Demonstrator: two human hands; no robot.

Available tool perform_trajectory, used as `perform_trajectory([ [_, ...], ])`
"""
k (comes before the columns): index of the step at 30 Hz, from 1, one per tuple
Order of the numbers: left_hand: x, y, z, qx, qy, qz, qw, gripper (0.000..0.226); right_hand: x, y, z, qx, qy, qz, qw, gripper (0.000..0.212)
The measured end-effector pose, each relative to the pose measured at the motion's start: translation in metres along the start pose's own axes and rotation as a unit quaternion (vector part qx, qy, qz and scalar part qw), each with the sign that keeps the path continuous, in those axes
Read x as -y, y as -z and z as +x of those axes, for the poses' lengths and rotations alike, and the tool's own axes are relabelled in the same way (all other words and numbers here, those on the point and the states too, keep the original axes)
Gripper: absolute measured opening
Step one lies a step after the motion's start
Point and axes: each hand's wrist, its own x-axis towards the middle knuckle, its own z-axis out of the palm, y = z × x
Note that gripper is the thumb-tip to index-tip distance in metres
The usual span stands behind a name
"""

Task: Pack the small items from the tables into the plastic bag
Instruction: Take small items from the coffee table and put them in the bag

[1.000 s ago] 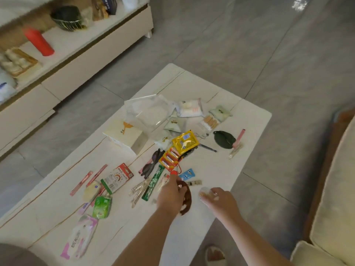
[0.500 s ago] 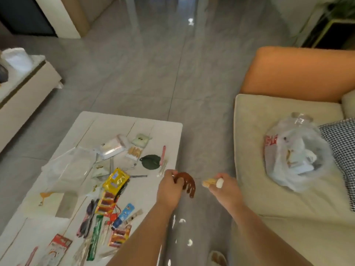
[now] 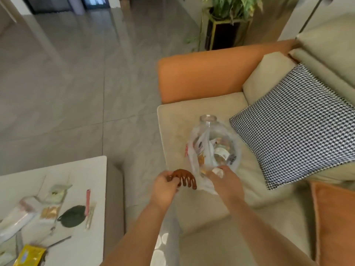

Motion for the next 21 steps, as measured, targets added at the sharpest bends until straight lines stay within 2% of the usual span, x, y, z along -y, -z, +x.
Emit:
perform_trajectory([
  [4, -0.026, -0.054, 0.026, 0.022, -0.012, -0.013, 1.000, 0.016, -0.014, 0.026, 0.045, -0.019, 0.007, 0.016, 1.000, 0.041],
  [10, -0.056, -0.115, 0.071, 0.020, -0.035, 0.000, 0.999, 0.022, -0.025, 0.042, 0.103, 0.004, 0.002, -0.042, 0.999, 0.039],
  [13, -0.066, -0.132, 0.092, 0.026, -0.037, 0.014, 0.999, 0.032, -0.025, 0.043, 0.124, 0.007, -0.008, -0.054, 0.999, 0.036],
  [21, -0.080, -0.163, 0.145, 0.035, -0.072, 0.080, 0.994, 0.032, -0.012, 0.037, 0.178, -0.005, 0.018, -0.061, 0.998, 0.049],
])
